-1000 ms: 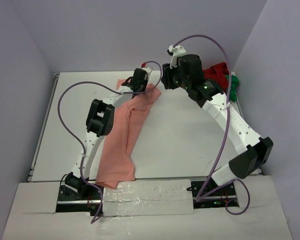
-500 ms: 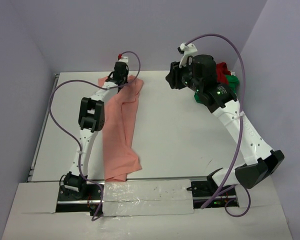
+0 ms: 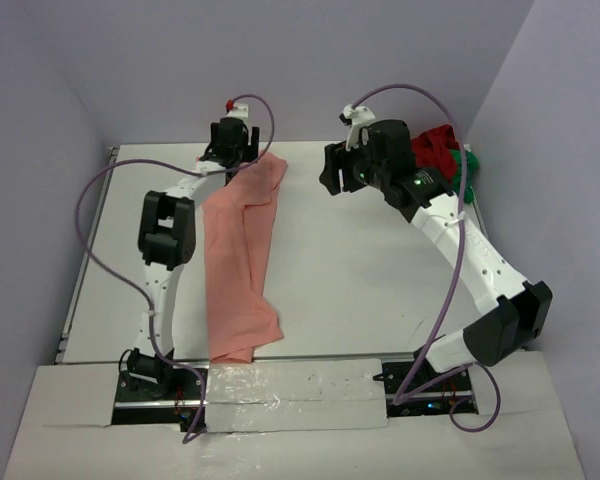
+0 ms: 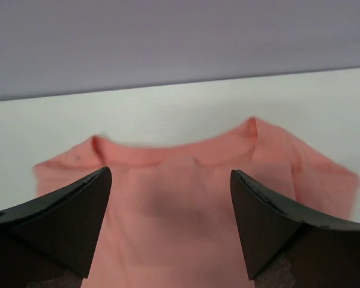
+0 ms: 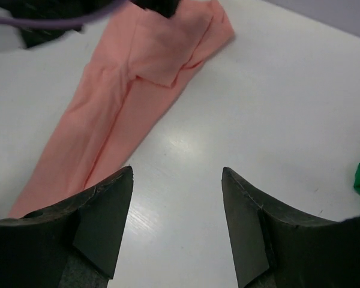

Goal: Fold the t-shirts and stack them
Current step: Fold the tshirt

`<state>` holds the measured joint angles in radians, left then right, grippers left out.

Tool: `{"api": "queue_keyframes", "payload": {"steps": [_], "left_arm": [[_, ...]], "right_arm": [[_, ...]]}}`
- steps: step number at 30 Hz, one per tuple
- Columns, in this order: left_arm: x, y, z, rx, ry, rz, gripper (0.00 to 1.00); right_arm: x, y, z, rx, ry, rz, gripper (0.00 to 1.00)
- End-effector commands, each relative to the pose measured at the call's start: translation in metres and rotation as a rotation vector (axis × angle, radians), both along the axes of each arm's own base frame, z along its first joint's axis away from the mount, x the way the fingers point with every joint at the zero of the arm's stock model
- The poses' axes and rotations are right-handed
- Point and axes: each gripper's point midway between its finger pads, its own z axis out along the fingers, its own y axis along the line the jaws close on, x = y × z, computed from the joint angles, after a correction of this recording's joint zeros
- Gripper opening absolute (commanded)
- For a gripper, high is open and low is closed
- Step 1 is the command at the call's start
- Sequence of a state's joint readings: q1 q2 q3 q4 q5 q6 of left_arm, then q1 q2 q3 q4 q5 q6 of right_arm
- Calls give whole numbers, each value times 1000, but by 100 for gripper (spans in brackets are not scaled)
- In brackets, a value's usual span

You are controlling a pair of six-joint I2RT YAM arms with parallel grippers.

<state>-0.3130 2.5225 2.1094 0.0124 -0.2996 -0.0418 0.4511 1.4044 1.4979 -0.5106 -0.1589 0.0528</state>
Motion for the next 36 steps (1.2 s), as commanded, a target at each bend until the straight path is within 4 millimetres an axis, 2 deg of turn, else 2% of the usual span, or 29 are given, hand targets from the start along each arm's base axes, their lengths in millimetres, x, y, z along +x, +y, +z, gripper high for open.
{"api": "queue_keyframes", "payload": {"steps": [1,2,3,5,6,7,8,9,10,11,13,14,17,18,19,21,22,23,25,26,28,31,33,36], "left_arm": [[-45,18,200,-86,-256,-19,90],[-63,26,216,-95,-250,-24,90],[-98,35,245,-117,-253,-47,90],[-143,56,225,-99,-101,-75,91],[-177,63,255,-111,-119,-106,90],[-195,75,250,-106,-73,-111,90],[-227,82,217,-88,78,-119,90],[-255,85,224,-92,95,-161,89],[-272,93,213,-91,153,-166,89],[-308,101,189,-52,266,-188,89],[-342,101,165,-53,369,-252,86],[-370,106,142,-47,446,-267,86],[-418,100,105,-81,624,-361,84],[-420,100,101,-92,620,-379,81],[-423,102,99,-94,613,-383,82],[-428,102,88,-89,659,-415,82],[-432,94,84,-123,700,-467,81],[-432,93,69,-122,781,-499,79],[-426,95,57,-134,820,-490,78],[-424,91,49,-142,861,-539,78],[-423,93,39,-160,920,-542,79],[-427,85,24,-245,1034,-612,78],[-428,81,12,-285,1106,-641,78],[-429,85,-5,-301,1209,-631,77]], "right_arm": [[2,2,-15,-56,37,46,68],[0,0,-18,-74,41,55,68],[-9,-3,-21,-91,53,73,68],[-26,-5,-35,-104,105,115,68],[-39,-8,-45,-125,145,139,68],[-49,-10,-50,-131,171,152,68],[-59,-13,-65,-144,221,166,68],[-76,-13,-78,-162,283,228,68],[-86,-16,-91,-177,329,236,68],[-90,-19,-98,-181,354,228,68],[-104,-24,-109,-208,398,251,68],[-113,-28,-119,-221,445,263,68],[-131,-28,-132,-230,534,318,67],[-133,-27,-134,-221,543,318,67],[-140,-22,-135,-192,561,351,67],[-141,-17,-140,-173,598,364,67],[-141,-14,-142,-166,606,372,67],[-138,-13,-143,-166,609,374,67],[-126,-8,-146,-159,595,355,67],[-123,-5,-146,-153,590,366,67],[-113,-3,-151,-165,585,362,67],[-102,-2,-159,-192,605,349,67],[-98,1,-159,-196,602,361,67],[-89,3,-158,-209,595,359,67]]}}
